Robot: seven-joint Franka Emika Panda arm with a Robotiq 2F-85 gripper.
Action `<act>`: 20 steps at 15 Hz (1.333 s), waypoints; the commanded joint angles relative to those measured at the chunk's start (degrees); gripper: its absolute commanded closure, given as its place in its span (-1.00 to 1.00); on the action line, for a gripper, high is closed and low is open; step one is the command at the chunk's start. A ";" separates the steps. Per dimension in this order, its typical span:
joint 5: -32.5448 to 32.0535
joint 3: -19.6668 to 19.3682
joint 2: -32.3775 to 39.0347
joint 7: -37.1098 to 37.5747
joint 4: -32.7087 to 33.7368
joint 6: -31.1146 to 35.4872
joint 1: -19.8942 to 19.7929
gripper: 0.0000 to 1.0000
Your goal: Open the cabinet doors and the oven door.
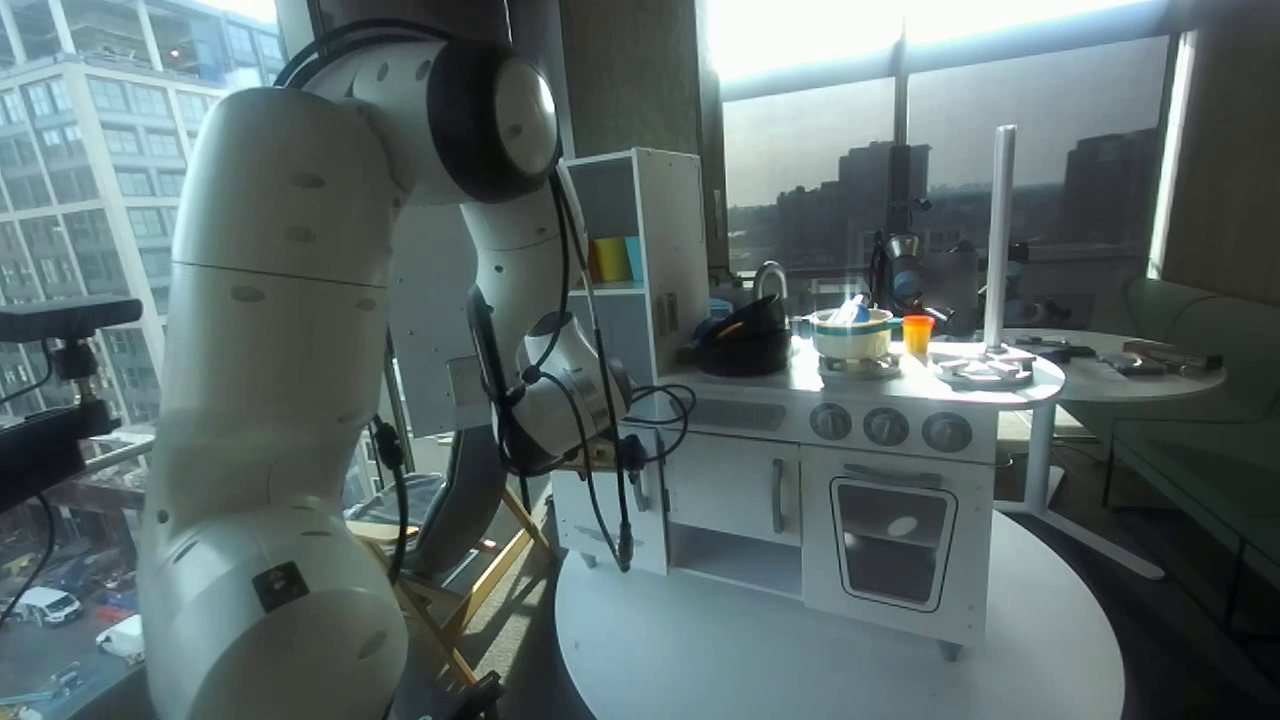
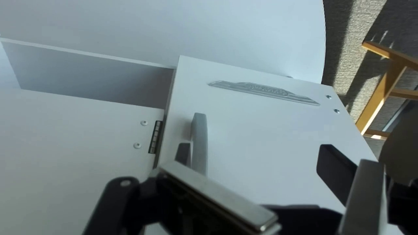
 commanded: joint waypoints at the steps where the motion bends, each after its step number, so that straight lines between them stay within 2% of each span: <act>1: -4.98 -2.39 4.76 -1.16 5.69 -1.25 3.08 -1.00; 7: -11.95 -5.62 6.68 1.42 10.39 -11.96 8.77 -1.00; 9: -16.67 -7.49 6.82 5.95 12.19 -12.97 10.99 -1.00; 12: -20.24 -7.98 6.55 10.49 13.11 -12.87 12.59 -1.00; 14: -16.54 -6.31 5.63 9.44 11.38 -14.29 12.23 -1.00; 17: -7.83 -2.72 2.76 5.24 7.89 -20.53 11.82 -1.00; 20: -2.64 0.52 -1.03 1.97 3.62 -17.52 9.82 -1.00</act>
